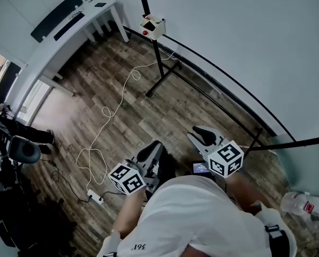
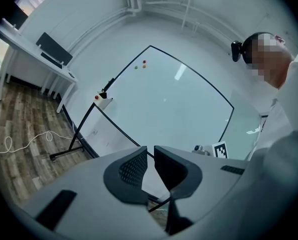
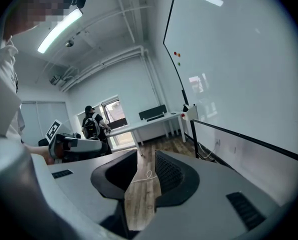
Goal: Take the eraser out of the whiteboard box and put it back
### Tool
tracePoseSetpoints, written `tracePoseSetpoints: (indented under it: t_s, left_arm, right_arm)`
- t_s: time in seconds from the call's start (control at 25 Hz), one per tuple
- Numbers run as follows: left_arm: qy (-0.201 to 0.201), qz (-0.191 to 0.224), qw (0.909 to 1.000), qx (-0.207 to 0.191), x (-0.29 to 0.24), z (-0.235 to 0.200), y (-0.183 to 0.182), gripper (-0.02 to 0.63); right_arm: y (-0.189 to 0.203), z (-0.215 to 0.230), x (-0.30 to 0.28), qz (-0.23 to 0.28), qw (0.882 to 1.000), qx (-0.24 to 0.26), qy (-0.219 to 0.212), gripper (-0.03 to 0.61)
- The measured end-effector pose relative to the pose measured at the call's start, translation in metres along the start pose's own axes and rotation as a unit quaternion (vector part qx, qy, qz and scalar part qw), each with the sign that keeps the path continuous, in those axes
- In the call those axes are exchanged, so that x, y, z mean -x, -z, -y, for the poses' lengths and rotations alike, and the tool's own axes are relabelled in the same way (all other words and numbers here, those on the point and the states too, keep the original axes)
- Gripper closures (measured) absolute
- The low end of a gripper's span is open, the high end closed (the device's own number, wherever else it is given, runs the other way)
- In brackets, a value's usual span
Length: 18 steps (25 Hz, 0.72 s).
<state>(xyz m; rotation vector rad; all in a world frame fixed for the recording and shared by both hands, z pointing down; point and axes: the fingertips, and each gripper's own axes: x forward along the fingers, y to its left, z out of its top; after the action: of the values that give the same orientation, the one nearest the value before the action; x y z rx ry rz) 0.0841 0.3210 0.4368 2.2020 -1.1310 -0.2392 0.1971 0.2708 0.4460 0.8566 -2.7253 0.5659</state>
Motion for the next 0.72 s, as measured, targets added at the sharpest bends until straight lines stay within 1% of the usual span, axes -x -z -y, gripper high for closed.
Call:
tracePoseSetpoints:
  t_s: [0.12, 0.28, 0.48, 0.72]
  left_arm:
    - [0.014, -0.005, 0.9999, -0.004, -0.012, -0.027, -0.026, 0.582]
    - [0.018, -0.015, 0.9997, -0.001, -0.023, -0.065, -0.068, 0.582]
    - [0.03, -0.021, 0.9993, -0.004, -0.039, -0.111, -0.112, 0.582]
    - [0.044, -0.027, 0.9986, -0.002, -0.052, -0.152, -0.146, 0.583]
  right_arm:
    - [-0.016, 0.01, -0.032, 0.001, 1.0, -0.003, 0.008, 0.454]
    - [-0.043, 0.018, -0.078, 0.005, 1.0, -0.007, 0.023, 0.454]
    - [-0.069, 0.032, -0.134, 0.003, 0.999, -0.01, 0.038, 0.454]
    - [-0.091, 0.038, -0.192, 0.001, 0.999, -0.01, 0.041, 0.454]
